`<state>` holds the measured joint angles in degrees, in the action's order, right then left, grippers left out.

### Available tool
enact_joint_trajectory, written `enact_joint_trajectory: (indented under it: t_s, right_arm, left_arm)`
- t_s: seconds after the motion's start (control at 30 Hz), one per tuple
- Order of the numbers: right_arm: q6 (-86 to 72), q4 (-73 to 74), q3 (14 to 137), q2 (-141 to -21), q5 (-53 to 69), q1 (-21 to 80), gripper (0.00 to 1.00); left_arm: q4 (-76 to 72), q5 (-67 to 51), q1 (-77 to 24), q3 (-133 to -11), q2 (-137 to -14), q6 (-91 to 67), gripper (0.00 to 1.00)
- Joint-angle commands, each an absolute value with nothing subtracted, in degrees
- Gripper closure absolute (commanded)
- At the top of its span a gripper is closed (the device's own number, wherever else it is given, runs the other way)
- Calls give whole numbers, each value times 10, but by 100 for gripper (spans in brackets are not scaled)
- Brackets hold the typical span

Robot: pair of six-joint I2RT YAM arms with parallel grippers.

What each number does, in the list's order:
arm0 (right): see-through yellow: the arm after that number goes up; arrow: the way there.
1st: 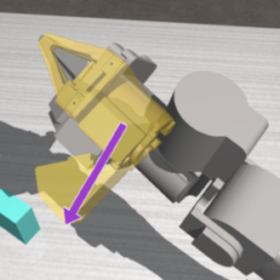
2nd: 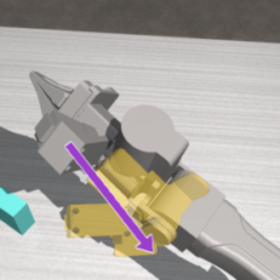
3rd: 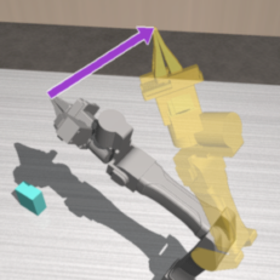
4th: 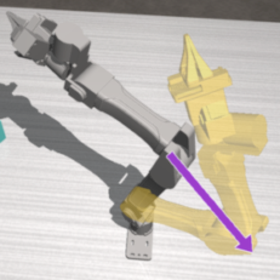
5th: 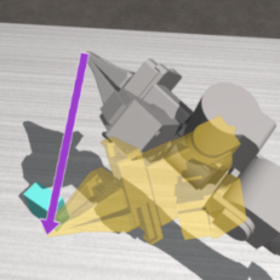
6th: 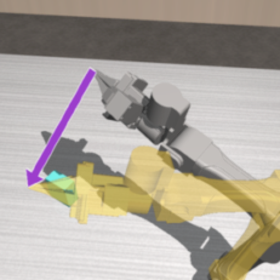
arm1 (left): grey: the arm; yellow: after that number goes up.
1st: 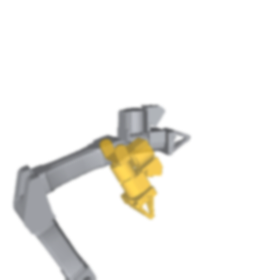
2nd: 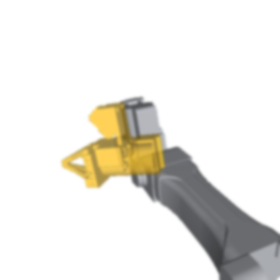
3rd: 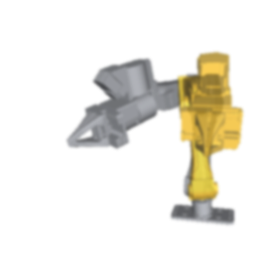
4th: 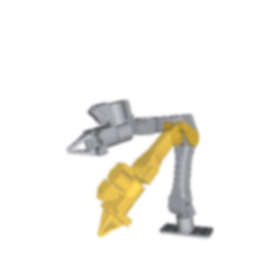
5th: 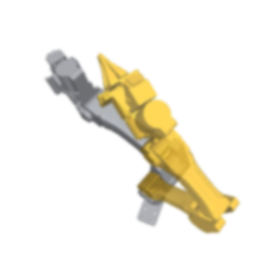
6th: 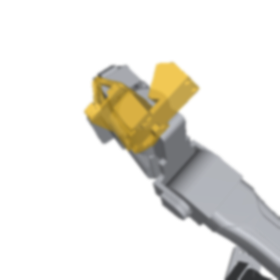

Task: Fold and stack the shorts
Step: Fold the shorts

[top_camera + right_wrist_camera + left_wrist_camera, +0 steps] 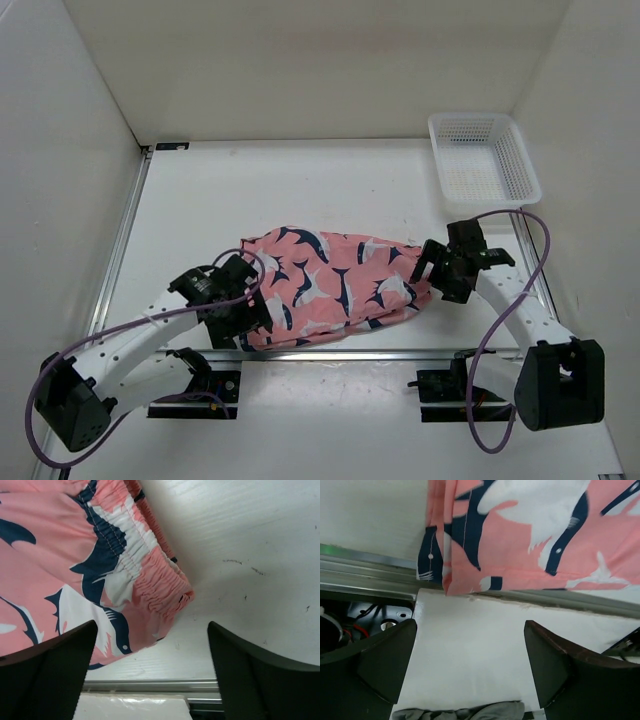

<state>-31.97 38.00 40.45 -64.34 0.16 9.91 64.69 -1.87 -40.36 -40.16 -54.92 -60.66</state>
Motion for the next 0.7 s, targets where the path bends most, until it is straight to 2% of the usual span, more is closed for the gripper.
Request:
enact_joint_trajectory:
  t_s: [0.0,0.07,0.17,0.3,0.47,0.53,0.67]
  right_arm:
    - [-330,382,404,-639,-5,81,0]
    - [-330,376,404,-639,6,69,0]
    - [-324,346,380,-646,49,34,0]
    - [-324,309,348,-666,135,-27,2]
    - [-337,268,311,-677,185,-27,7]
    - [-345,240,301,-691,194,-27,12]
    - [-360,204,281,-718,200,-27,25]
  left_arm:
    - [648,23,-371,-462,-565,-592,0]
    - [648,49,-347,-527,-592,-551,1]
    - [609,76,-286,-575,-668,-492,9]
    - [535,69,-210,-580,-760,-444,14]
    - [491,57,-157,-579,-870,-421,22]
    - [477,48,-157,-585,-890,-414,23]
    - [471,32,-152,-592,-945,-414,33]
